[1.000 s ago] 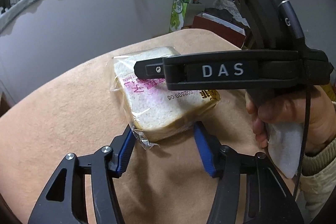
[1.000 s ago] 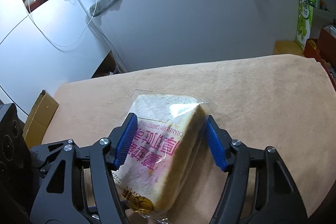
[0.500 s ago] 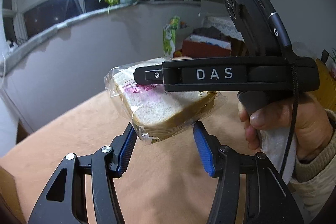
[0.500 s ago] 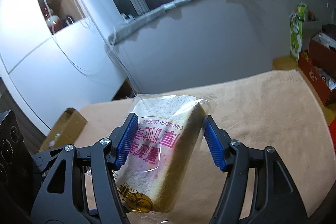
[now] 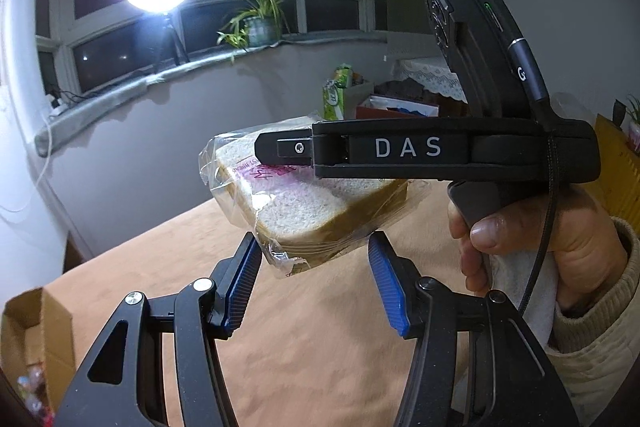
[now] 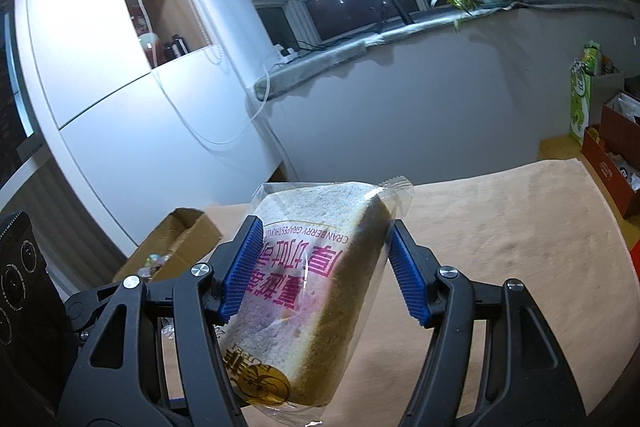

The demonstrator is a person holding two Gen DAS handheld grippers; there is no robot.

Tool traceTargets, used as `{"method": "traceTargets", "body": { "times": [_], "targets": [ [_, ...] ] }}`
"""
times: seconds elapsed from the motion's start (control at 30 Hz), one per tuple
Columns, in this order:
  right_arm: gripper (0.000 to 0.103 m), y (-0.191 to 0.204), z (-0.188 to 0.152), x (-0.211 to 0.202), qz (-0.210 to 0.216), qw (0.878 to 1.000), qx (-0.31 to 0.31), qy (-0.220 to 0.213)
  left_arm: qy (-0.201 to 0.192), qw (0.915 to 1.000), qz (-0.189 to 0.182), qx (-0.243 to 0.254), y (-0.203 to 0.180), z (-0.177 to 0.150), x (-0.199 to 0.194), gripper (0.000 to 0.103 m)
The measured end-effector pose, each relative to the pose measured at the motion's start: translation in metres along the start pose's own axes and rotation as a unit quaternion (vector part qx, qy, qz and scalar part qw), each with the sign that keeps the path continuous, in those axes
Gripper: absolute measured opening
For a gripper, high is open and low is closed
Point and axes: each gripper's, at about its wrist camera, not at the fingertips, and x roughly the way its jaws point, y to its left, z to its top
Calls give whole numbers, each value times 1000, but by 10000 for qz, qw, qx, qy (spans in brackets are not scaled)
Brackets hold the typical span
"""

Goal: Organize snacks
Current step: 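Carry the bread slice with the right tool to the box and release it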

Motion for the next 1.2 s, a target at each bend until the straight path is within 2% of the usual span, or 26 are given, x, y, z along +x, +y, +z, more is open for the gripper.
{"method": "traceTargets", "body": {
  "times": [0.27,0.57,0.97,1.2],
  "targets": [
    [66,61,-1,14,307,9989,-355,91,-206,9991,337,-165,21,-15,-43,55],
    [66,144,-6,72,960,9914,-787,425,-291,9930,964,-614,75,-48,-90,55],
    [66,259,-25,153,1821,9691,-1373,941,-305,9726,1885,-1327,151,-102,-156,55],
    [66,296,-40,184,2099,9589,-1519,1158,-220,9628,2190,-1567,185,-120,-175,55]
  ]
}}
